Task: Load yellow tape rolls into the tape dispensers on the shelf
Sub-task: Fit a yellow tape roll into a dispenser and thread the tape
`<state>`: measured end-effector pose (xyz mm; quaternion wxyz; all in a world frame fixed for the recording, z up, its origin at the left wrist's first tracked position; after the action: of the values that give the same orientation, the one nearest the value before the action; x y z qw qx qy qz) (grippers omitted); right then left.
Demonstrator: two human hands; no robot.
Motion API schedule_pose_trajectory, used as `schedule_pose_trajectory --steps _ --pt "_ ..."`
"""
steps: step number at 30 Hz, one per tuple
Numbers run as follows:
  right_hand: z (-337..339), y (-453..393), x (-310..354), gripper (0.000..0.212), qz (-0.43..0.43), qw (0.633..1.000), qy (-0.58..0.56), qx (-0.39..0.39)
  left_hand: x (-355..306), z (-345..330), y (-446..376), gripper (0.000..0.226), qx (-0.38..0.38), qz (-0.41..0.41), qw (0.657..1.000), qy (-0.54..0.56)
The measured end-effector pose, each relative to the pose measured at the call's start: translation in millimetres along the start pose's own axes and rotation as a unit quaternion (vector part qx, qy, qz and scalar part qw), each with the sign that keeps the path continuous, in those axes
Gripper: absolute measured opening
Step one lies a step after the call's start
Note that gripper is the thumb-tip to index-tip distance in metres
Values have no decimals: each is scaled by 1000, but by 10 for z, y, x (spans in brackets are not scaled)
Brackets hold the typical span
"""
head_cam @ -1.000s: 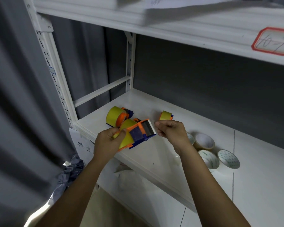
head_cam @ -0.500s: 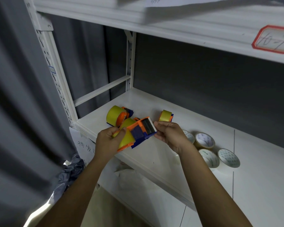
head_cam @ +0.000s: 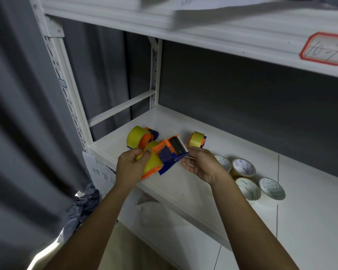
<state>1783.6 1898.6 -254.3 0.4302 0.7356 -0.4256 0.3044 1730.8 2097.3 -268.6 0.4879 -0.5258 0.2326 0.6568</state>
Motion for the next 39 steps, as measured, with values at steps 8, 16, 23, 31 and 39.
schedule_pose_trajectory --steps 8,16,23,31,39 --pt "90 18 -19 15 63 997 34 -35 -22 -50 7 37 0 25 1000 16" --pt "73 77 -96 20 118 993 25 6 -67 -114 -27 42 4 59 998 13" --pt "94 81 -357 46 70 997 23 13 -217 -395 0 56 121 84 988 -45" --pt "16 -43 -441 68 56 995 6 83 -313 -722 -89 27 206 123 970 24" --pt "-179 -652 135 47 82 995 -48 -3 -454 -468 -691 30 114 12 987 -116"
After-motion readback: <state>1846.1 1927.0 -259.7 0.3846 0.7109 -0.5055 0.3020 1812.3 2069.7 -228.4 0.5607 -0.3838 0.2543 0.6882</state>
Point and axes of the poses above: each hand's wrist, its own y-axis away from the middle knuckle, its own z-axis out of the back of the hand, x = y × z, the point moved 4 cm from there along -y, towards the middle knuckle, and after that the axes turned 12 degrees about -y, right-handed, at the moved point
